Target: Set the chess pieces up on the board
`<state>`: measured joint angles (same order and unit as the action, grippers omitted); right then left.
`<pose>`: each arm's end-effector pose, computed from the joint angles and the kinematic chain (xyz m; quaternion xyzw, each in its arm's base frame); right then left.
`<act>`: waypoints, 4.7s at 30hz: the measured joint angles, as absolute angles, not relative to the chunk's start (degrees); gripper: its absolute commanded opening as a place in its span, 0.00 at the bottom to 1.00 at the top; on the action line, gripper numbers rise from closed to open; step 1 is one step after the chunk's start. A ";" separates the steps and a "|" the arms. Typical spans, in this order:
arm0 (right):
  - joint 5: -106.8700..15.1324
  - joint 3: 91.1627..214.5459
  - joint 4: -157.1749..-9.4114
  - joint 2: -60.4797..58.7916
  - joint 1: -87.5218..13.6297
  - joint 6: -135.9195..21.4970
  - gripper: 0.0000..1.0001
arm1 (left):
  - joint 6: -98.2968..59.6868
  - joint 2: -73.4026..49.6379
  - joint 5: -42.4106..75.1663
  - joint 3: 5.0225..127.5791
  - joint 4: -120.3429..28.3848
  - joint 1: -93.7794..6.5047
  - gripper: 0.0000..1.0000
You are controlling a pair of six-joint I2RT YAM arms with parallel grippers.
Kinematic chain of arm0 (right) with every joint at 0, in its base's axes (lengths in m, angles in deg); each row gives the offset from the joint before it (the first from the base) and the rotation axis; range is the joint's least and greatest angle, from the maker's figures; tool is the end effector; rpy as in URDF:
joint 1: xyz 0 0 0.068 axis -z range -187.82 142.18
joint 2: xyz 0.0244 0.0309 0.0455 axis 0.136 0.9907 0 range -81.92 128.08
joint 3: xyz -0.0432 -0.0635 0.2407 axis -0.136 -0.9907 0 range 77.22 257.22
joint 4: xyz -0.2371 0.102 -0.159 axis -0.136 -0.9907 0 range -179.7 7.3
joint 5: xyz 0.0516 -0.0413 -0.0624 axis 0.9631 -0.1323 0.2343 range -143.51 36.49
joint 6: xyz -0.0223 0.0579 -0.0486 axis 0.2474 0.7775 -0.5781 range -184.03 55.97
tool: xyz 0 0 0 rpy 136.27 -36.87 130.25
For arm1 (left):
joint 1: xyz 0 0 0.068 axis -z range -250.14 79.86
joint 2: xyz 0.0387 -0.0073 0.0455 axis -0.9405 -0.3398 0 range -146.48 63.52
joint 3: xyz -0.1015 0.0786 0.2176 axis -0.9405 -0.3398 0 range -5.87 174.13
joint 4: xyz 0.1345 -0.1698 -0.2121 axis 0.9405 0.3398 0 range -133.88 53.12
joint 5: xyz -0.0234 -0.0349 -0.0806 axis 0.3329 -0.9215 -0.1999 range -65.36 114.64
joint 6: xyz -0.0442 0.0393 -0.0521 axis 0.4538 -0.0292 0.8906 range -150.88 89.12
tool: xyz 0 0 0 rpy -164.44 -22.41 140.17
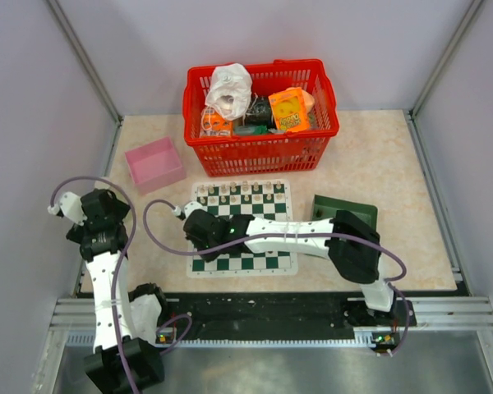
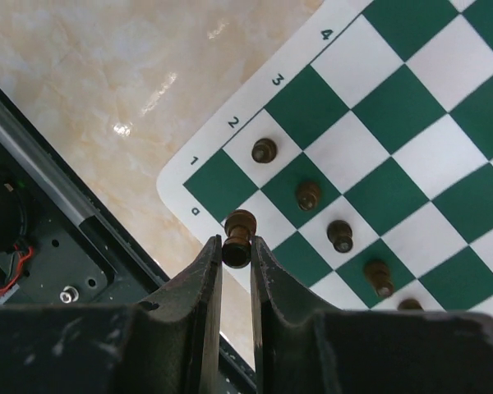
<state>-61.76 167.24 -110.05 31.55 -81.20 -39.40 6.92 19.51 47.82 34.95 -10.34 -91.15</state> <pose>0.1508 0.4715 0.1673 -0.3659 0.8658 0.2080 0.2705 0.2203 0.1132 0.2448 -0.5084 0.7186 0.1136 0.4607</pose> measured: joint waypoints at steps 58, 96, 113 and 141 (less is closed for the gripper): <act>-65.00 151.24 -105.75 8.86 -78.95 -41.33 0.45 | 6.52 19.19 46.90 34.95 -9.99 -91.55 0.99; -55.88 126.10 -105.02 -0.15 -27.89 -45.13 0.45 | 6.06 15.34 38.00 33.83 -14.38 -91.65 0.99; -54.05 126.54 -104.70 4.05 -27.89 -46.00 0.35 | 5.39 15.34 37.92 33.83 -14.44 -91.70 0.99; -52.95 126.54 -101.96 4.14 -27.89 -46.07 0.28 | 5.39 14.62 37.46 33.83 -15.69 -91.70 0.99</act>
<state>-52.95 126.54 -101.96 4.14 -27.89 -46.07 5.39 14.62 37.46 33.83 -15.69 -91.70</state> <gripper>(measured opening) 0.258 0.986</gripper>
